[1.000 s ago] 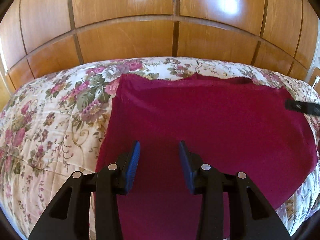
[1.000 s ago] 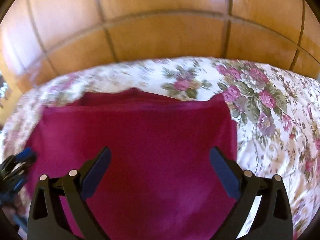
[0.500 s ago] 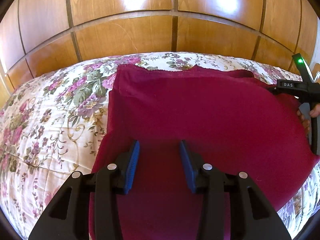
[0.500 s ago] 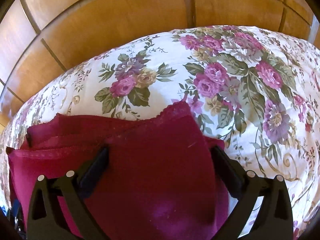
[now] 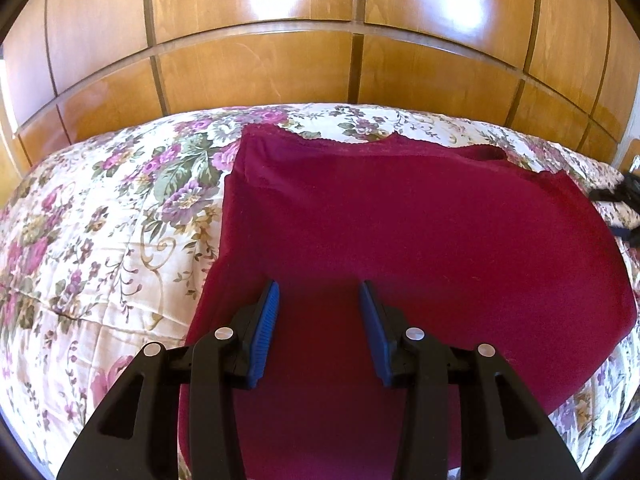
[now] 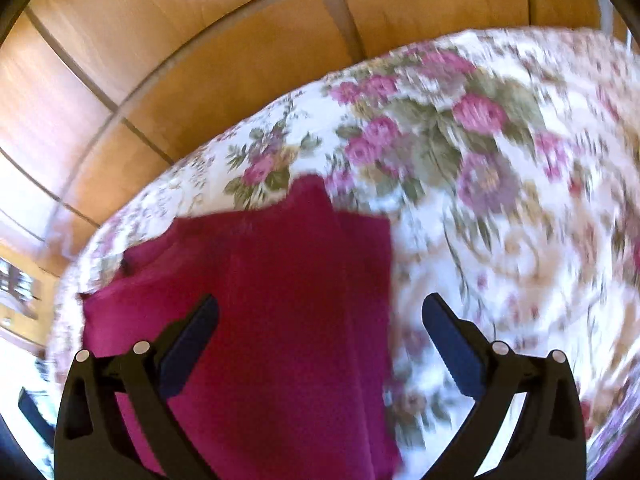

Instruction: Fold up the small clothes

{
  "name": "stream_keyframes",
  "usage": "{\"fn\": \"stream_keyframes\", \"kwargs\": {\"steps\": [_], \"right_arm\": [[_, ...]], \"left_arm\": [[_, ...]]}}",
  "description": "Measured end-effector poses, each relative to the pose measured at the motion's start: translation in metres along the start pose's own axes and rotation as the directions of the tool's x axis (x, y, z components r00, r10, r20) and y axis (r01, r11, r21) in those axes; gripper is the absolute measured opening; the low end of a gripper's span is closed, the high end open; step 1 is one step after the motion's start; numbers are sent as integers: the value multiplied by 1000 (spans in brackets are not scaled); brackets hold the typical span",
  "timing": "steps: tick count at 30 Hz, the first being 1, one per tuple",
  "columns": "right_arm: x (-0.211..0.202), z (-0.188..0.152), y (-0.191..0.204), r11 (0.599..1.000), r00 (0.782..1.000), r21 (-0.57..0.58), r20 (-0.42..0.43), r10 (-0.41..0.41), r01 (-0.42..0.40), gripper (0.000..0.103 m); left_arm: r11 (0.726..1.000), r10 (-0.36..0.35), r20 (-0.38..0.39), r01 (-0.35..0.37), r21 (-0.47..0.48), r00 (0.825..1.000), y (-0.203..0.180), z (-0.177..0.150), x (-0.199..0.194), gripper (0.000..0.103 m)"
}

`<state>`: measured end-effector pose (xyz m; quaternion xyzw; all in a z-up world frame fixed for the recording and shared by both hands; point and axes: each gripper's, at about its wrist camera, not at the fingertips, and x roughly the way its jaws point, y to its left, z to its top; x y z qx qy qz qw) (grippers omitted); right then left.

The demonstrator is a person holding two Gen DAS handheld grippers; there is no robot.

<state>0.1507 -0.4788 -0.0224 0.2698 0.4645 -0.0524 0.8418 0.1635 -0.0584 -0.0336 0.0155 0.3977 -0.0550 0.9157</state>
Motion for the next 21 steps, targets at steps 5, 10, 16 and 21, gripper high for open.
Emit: {"fn": "stream_keyframes", "kwargs": {"steps": [5,10,16,21], "right_arm": [[-11,-34,-14,996,996,33,-32,85,-84,101],[-18,-74,-16,988,988,36,-38,153,-151,101],[-28,-93,-17,974,976,61,-18,219,-218,101],[-27,-94,-18,959,964,106,5,265,-264,101]], "left_arm": [[1000,-2,13,3,-18,1000,1,-3,-11,41],[1000,-12,28,13,-25,1000,1,-8,-24,53],[999,-27,47,28,-33,999,-2,-14,-41,53],[999,-31,50,32,-22,998,-6,-17,-47,53]]}}
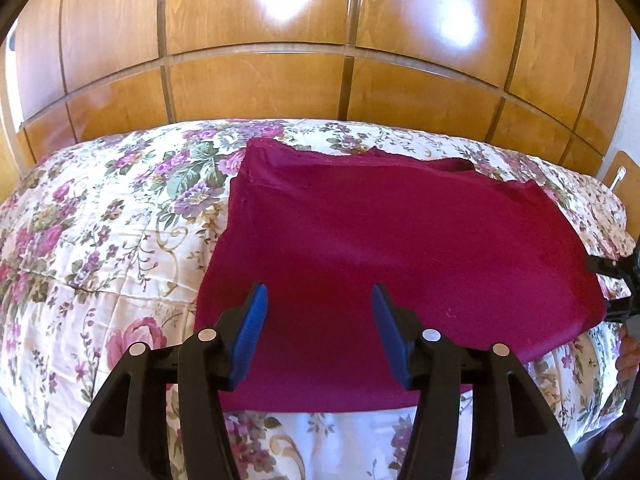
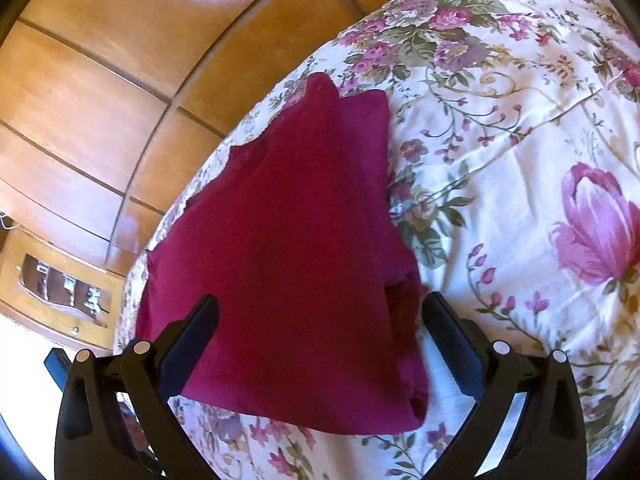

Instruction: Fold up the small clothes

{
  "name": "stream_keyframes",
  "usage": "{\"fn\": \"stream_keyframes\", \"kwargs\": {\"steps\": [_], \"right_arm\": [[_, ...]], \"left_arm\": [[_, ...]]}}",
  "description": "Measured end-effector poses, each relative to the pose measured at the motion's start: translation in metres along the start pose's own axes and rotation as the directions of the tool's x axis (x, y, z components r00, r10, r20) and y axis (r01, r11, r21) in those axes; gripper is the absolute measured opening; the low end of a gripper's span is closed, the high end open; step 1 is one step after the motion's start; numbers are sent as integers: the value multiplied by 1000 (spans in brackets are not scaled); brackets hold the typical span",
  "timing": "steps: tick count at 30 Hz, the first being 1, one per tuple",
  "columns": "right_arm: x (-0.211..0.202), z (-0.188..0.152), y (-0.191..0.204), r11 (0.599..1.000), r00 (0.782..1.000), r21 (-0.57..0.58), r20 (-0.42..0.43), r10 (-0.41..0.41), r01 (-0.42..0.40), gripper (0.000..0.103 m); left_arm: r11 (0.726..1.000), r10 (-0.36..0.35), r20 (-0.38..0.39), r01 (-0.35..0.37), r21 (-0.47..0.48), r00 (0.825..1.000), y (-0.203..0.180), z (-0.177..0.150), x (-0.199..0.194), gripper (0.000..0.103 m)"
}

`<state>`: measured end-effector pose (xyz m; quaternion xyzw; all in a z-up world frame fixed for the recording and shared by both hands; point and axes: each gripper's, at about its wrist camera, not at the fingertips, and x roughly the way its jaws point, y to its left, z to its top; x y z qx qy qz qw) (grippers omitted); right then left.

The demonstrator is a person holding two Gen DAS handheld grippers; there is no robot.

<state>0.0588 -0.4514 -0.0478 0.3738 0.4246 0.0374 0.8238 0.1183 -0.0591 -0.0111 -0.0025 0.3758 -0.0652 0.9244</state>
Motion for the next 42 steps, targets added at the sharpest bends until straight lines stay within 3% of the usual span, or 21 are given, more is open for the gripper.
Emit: {"fn": "stream_keyframes", "kwargs": {"steps": [3,5,7,10,17,20,22,23,26,27,28,36,42], "right_arm": [[5,-1,4,1000,1000,-13,-10,15,-16,100],[7,-2,6,1000,1000,-21,-6,10,-10,95],[9,-4,9,999,1000,-38,-9,-19,19,65],[9,-6,6,997,999,-60,-7,-46,45,53],[4,-3,-10,999,999,13,-15,45,-44,54],[0,-2,-10,996,996,30,-19,86,-85,62],[4,-2,-8,998,997,13,-26,68,-68,61],[6,-3,-6,999,999,-5,-25,45,-45,59],[6,-5,3,998,1000,-53,-26,-17,16,38],[6,-5,4,998,999,-57,-33,-15,13,26],[5,-5,6,998,999,-63,-38,-7,5,23],[-15,3,59,988,999,-154,16,28,-25,18],[-17,6,135,956,996,-283,29,88,-77,17]], "left_arm": [[1000,9,-7,-9,16,1000,-4,-2,0,53],[1000,9,-11,-9,22,1000,-6,-2,1,53],[999,12,-10,-12,31,1000,-9,-2,0,53],[999,14,-6,-14,46,1000,-14,-1,-1,53],[997,14,-18,-13,75,1000,-24,-2,2,53],[996,16,-29,-13,86,999,-26,-3,6,53],[996,17,-40,-13,90,999,-27,-4,10,53],[996,16,-47,-12,89,999,-27,-4,12,53],[998,1,-69,4,67,998,-25,-6,16,53],[998,-11,-73,15,59,997,-23,-5,16,53],[998,-20,-73,24,56,997,-22,-6,14,53],[990,-134,-94,130,-46,986,10,-5,4,51],[960,-247,-102,230,-157,964,43,-5,-1,47]]}}
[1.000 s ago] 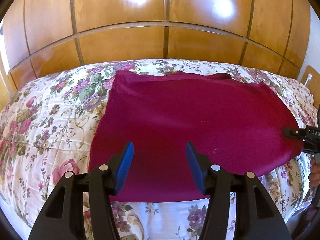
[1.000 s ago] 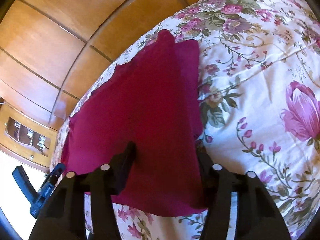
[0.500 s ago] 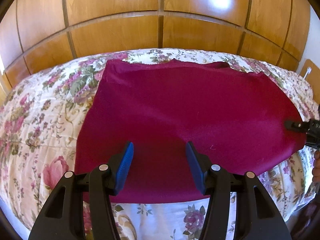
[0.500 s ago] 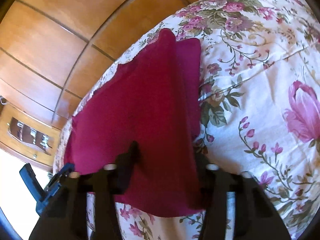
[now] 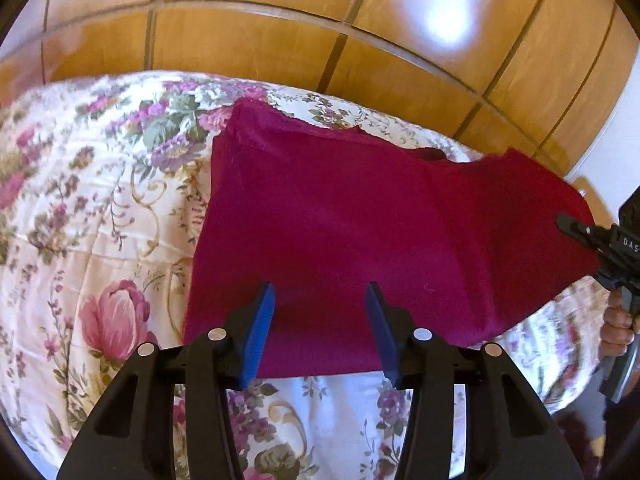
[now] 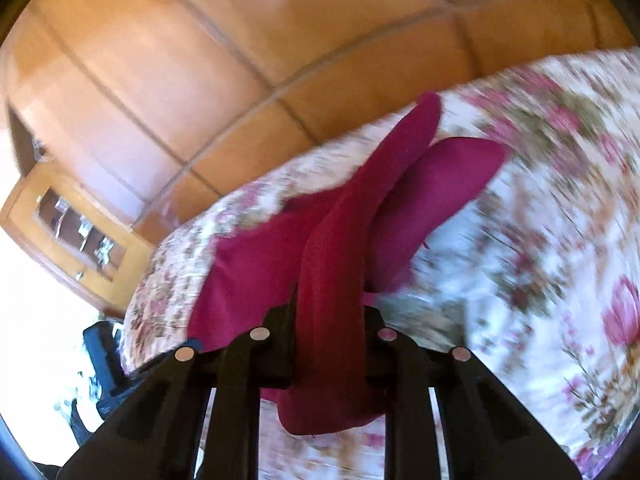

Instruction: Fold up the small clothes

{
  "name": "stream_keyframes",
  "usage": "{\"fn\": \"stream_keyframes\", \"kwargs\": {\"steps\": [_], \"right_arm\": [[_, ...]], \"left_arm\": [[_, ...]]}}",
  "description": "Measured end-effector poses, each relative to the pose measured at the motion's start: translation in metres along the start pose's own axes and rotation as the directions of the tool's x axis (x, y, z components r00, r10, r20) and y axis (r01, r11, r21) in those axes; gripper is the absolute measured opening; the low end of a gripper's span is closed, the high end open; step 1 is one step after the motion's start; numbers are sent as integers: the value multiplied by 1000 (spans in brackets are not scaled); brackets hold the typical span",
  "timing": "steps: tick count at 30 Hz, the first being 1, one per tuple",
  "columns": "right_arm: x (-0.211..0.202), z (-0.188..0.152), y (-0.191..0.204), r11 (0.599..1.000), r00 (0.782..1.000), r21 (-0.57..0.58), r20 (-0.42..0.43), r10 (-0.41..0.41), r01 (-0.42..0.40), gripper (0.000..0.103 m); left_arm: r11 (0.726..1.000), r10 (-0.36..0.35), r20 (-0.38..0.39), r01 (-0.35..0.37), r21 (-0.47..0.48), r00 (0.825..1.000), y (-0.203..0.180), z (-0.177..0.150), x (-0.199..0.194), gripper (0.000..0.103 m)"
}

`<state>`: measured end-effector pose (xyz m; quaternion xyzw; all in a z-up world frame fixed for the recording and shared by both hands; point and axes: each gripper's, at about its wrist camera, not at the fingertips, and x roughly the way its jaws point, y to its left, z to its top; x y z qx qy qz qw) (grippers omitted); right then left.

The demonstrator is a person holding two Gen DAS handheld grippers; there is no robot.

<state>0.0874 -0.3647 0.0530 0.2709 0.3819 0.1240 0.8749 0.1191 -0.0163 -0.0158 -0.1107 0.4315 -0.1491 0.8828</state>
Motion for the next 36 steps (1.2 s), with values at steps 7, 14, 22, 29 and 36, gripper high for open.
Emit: {"fn": "stream_keyframes", "kwargs": {"steps": [7,14,22,29,36], "right_arm": [[48,-1,108,970,995,-226,-66,79,-92,17],[159,-61,176,914,960,-391,-280,-3,-111,17],[167,-92,183,870,927,-428,-367,79,-243,60],[108,-99,152,886,932,-377,-334,140,-268,62],[76,-86,107,934,978,-336,-204,49,-117,63]], "left_arm": [[984,-89,0,88,-155,996,36,3,-11,39],[954,-74,70,91,-286,995,84,10,-40,39],[918,-159,94,182,-353,983,101,25,-50,40],[897,-281,30,274,-347,959,78,52,-26,64],[944,-184,-88,151,-295,979,53,62,8,38]]}}
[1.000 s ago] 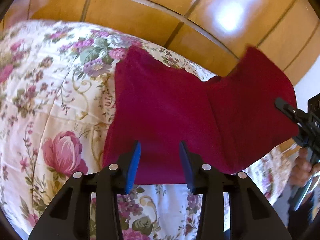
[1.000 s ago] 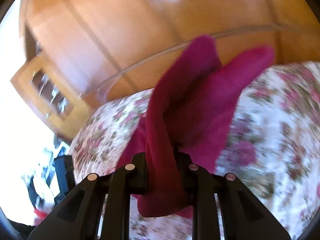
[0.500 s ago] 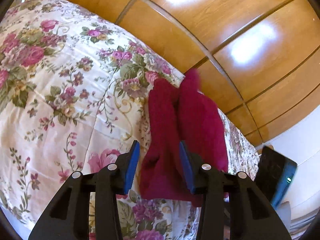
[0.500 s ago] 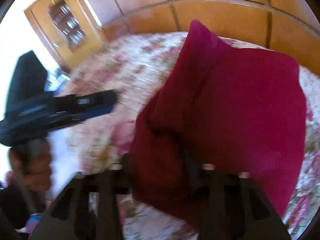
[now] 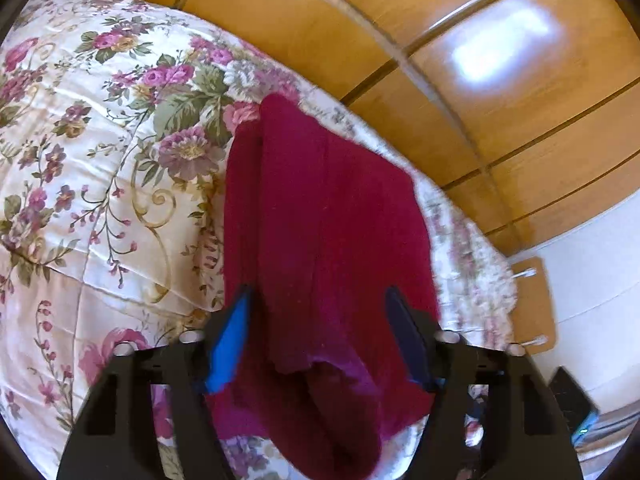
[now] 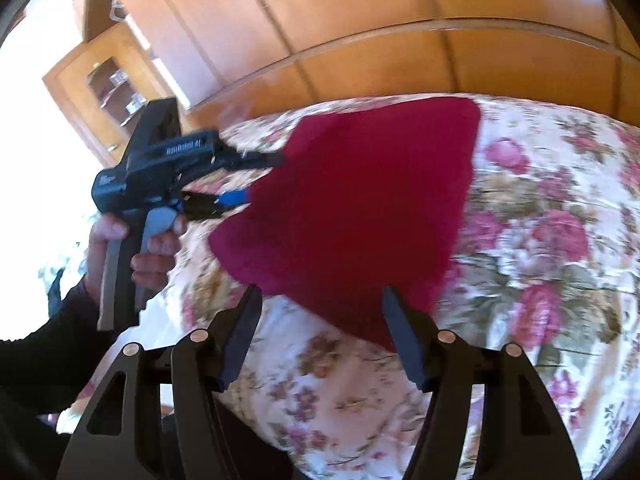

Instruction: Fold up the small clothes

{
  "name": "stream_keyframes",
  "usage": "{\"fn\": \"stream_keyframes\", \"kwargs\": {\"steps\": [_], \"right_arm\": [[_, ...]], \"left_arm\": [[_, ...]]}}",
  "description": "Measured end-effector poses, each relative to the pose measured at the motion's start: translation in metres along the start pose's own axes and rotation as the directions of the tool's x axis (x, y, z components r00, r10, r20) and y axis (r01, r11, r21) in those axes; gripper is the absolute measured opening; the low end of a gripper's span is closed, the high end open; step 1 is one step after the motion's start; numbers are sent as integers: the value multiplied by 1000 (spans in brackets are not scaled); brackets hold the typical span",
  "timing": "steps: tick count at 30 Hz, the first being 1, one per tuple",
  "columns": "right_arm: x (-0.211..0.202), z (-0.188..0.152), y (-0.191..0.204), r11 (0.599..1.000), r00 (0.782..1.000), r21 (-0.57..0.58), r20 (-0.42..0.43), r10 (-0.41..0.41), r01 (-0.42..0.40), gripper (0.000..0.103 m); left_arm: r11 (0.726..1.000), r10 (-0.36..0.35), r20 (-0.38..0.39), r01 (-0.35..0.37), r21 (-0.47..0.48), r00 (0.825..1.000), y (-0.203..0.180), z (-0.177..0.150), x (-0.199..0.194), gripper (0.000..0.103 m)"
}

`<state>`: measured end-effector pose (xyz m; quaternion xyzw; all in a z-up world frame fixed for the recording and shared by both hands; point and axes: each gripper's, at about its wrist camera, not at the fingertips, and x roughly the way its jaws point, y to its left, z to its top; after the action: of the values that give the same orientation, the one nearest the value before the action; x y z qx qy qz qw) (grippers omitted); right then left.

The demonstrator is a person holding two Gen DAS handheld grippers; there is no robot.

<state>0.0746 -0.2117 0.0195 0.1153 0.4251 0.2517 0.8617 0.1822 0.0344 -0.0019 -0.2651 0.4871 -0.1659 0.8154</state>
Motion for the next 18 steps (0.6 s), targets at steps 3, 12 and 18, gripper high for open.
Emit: {"fn": "stream_keyframes", "kwargs": {"steps": [3,12,18], "right_arm": [[10,7,-3,999,999,7,17,-33,33,63],[54,-10,7,990,992,-74,-33,-120,117,64],[35,-10,3,991,994,-83,-39,-106,103,73]], "left_arm": [[996,60,26,-61,63,998,-7,-7,-5,22],[912,364,141,-383,148,921,-5,-24,-4,57],[921,305,186,-339,191,934,-23,-29,-23,58]]}}
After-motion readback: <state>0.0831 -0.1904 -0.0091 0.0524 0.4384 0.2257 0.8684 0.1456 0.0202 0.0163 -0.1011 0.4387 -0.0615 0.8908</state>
